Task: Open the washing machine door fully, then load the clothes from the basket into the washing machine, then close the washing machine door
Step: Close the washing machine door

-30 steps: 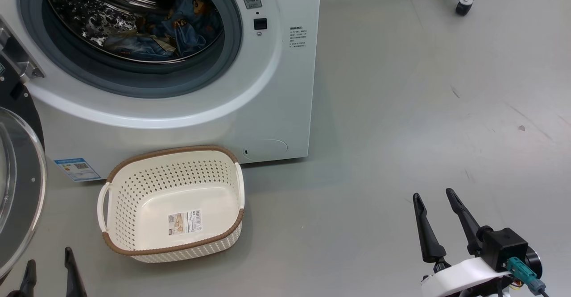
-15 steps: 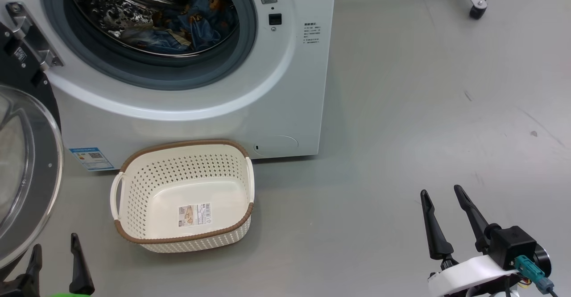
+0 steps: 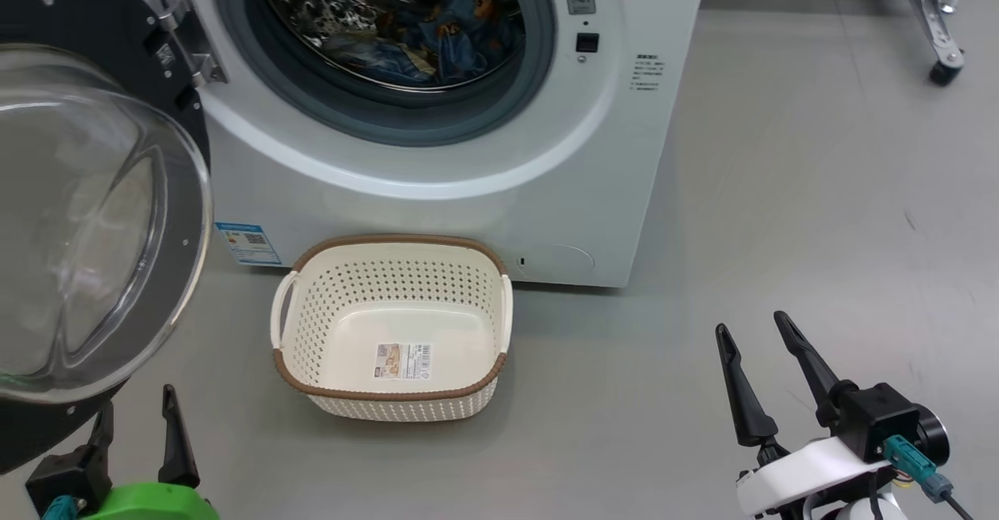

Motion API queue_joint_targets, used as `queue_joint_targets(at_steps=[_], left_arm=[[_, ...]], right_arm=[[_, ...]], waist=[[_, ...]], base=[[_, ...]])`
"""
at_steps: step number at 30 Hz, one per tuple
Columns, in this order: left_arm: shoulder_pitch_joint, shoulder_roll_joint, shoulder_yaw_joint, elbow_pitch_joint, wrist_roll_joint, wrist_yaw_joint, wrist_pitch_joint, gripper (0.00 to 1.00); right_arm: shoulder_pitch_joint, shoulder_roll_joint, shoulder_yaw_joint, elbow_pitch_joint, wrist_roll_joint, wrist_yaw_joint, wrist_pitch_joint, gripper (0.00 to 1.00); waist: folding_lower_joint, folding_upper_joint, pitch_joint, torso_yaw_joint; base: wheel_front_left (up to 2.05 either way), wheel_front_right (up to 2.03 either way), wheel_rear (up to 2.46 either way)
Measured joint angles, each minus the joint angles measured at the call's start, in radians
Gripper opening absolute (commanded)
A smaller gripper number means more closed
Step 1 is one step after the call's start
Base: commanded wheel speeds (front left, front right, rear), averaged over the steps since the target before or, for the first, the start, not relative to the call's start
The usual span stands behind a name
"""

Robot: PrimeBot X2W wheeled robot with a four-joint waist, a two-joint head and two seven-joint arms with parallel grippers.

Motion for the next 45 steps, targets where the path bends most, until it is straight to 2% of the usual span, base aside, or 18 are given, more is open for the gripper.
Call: queue_joint_targets(at_steps=[16, 22, 27, 37, 38, 39, 42, 45], left_arm=[[-0.051, -0.001, -0.121, 0.065, -0.003, 0.116, 0.0, 1.0], [-0.052, -0.001, -0.122, 0.058, -0.012, 0.157, 0.0, 1.0], [-0.052, -0.001, -0.121, 0.041, -0.031, 0.173, 0.0, 1.0], [-0.052, -0.001, -0.125, 0.031, -0.057, 0.192, 0.0, 1.0], [-0.052, -0.001, -0.116, 0.033, -0.132, 0.199, 0.0, 0.51], [-0.052, -0.001, -0.116, 0.033, -0.132, 0.199, 0.0, 0.0], [-0.051, -0.001, -0.078, 0.036, -0.263, 0.2, 0.0, 0.0], [-0.051, -0.002, -0.04, 0.023, -0.306, 0.207, 0.0, 0.0]], right_arm=[[-0.012, -0.007, 0.036, 0.015, 0.011, 0.0, 0.0, 1.0], [-0.012, -0.006, 0.081, 0.019, 0.012, 0.0, 0.0, 1.0], [-0.024, -0.007, 0.107, 0.029, 0.016, 0.0, 0.0, 1.0], [-0.036, -0.01, 0.122, 0.041, 0.022, 0.0, 0.0, 1.0], [-0.037, -0.011, 0.125, 0.043, 0.025, 0.0, 0.0, 1.0], [-0.037, -0.011, 0.125, 0.043, 0.025, 0.0, 0.0, 1.0], [-0.044, -0.013, 0.129, 0.046, 0.025, 0.0, 0.0, 1.0], [-0.051, -0.014, 0.132, 0.048, 0.026, 0.0, 0.0, 1.0]], waist=[[0.0, 0.0, -0.046, 0.217], [0.0, 0.0, -0.064, 0.286], [0.0, 0.0, -0.075, 0.313], [0.0, 0.0, -0.072, 0.322], [0.0, 0.0, -0.071, 0.323], [0.0, 0.0, -0.071, 0.323], [0.0, 0.0, -0.071, 0.324], [0.0, 0.0, -0.071, 0.325]], base=[[0.0, 0.0, 0.0], [0.0, 0.0, 0.0], [0.0, 0.0, 0.0], [0.0, 0.0, 0.0], [0.0, 0.0, 0.0], [0.0, 0.0, 0.0], [0.0, 0.0, 0.0], [0.0, 0.0, 0.0]])
